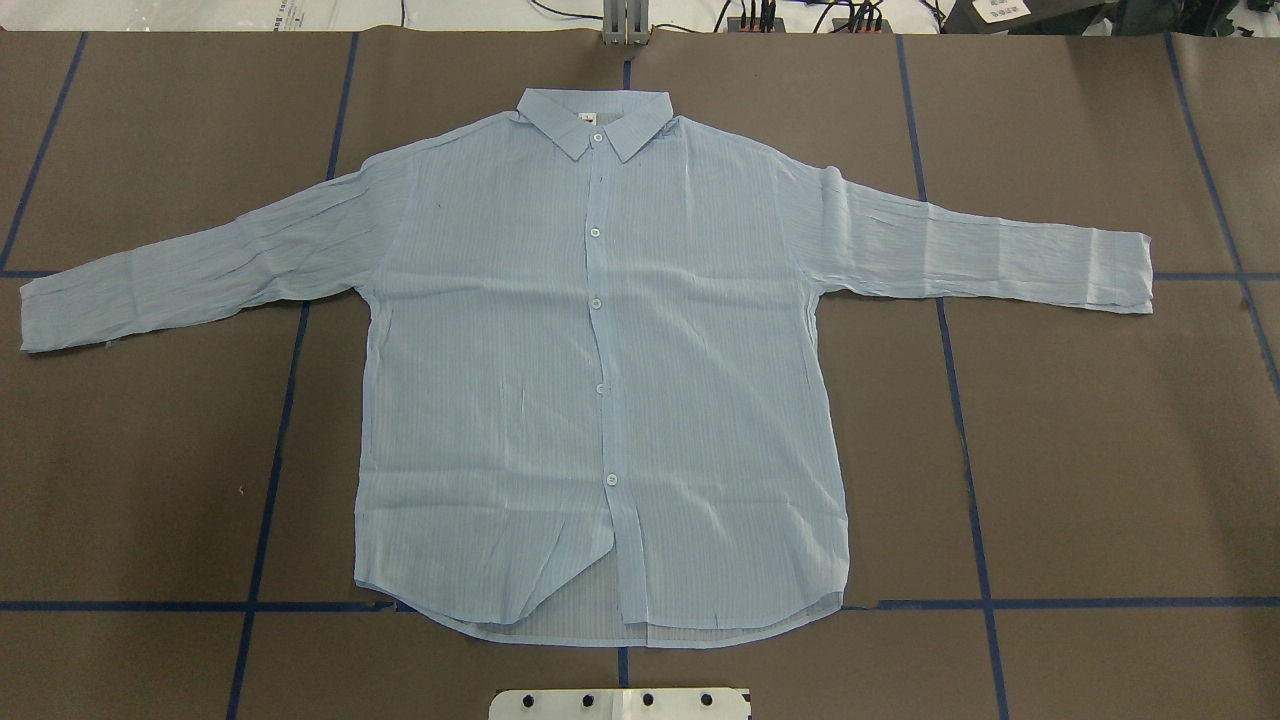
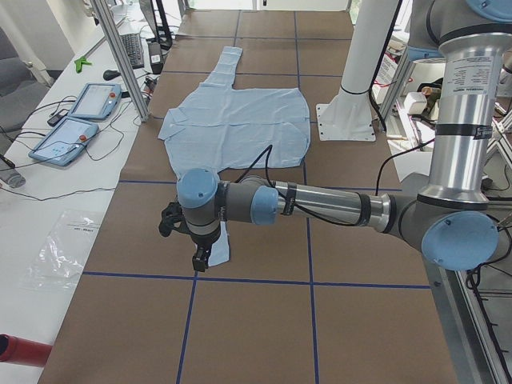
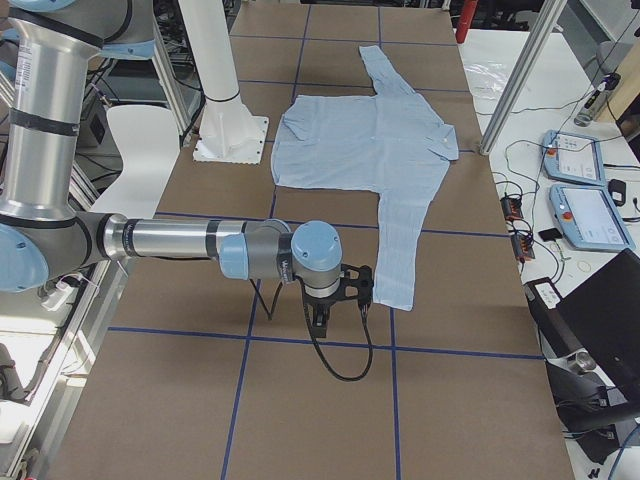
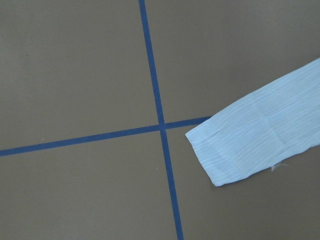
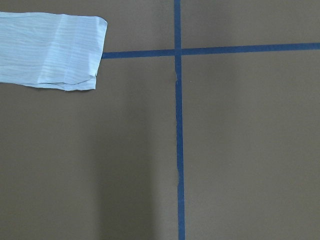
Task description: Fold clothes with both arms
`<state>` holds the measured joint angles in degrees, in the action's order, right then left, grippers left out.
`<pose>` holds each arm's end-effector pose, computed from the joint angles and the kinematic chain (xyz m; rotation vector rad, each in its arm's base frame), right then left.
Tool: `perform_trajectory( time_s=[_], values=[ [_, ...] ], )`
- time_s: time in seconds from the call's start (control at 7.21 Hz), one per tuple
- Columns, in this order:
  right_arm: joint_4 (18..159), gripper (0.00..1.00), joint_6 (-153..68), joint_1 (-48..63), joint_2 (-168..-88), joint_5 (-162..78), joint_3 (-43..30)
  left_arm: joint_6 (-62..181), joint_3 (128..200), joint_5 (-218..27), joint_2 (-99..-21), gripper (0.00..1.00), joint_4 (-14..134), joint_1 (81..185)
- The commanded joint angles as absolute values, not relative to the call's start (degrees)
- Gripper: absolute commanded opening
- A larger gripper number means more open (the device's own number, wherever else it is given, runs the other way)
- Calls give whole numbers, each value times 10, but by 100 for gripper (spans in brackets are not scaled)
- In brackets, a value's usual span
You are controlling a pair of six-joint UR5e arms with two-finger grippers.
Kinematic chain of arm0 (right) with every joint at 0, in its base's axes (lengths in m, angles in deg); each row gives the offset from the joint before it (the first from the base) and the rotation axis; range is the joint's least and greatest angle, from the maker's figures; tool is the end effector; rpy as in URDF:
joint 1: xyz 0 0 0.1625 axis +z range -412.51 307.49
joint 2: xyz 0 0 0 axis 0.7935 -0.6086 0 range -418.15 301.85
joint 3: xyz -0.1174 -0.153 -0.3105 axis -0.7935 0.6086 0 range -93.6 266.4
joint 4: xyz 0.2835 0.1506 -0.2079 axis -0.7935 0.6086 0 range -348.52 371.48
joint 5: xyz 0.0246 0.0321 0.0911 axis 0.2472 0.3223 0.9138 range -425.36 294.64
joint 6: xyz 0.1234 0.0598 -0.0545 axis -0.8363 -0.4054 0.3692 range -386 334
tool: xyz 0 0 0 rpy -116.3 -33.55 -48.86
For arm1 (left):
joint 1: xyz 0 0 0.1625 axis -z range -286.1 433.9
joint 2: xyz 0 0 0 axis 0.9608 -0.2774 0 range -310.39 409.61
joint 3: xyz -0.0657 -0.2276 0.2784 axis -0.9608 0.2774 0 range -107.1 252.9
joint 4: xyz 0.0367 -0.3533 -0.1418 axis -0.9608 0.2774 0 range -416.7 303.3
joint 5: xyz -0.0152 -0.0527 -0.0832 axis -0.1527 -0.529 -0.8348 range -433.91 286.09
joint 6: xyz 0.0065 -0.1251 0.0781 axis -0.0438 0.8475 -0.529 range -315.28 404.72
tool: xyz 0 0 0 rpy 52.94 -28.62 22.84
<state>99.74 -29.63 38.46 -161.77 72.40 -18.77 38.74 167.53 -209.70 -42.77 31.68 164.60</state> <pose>0.0304 -0.3770 0.6013 0.0347 -0.8346 0.0517 -0.0333 -0.4795 0.5772 0.1354 0.7925 0.1246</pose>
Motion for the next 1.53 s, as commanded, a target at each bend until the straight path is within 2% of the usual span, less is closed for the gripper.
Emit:
perform_trajectory(
  time_s=[0.0, 0.55, 0.83, 1.11, 1.39],
  values=[
    [999, 100, -295, 385, -1619, 721, -188, 387, 1673, -2097, -428, 100, 317, 1646],
    [990, 100, -304, 385, -1614, 721, -188, 393, 1675, -2098, -430, 100, 317, 1646],
    [991, 100, -317, 384, -1561, 727, -189, 393, 1673, -2104, -441, 100, 358, 1643],
    [932, 100, -327, 361, -1541, 781, -120, 394, 1661, -2101, -464, 100, 435, 1643],
    [753, 100, -369, 308, -1519, 748, -28, 412, 1621, -2103, -462, 100, 493, 1642]
  ],
)
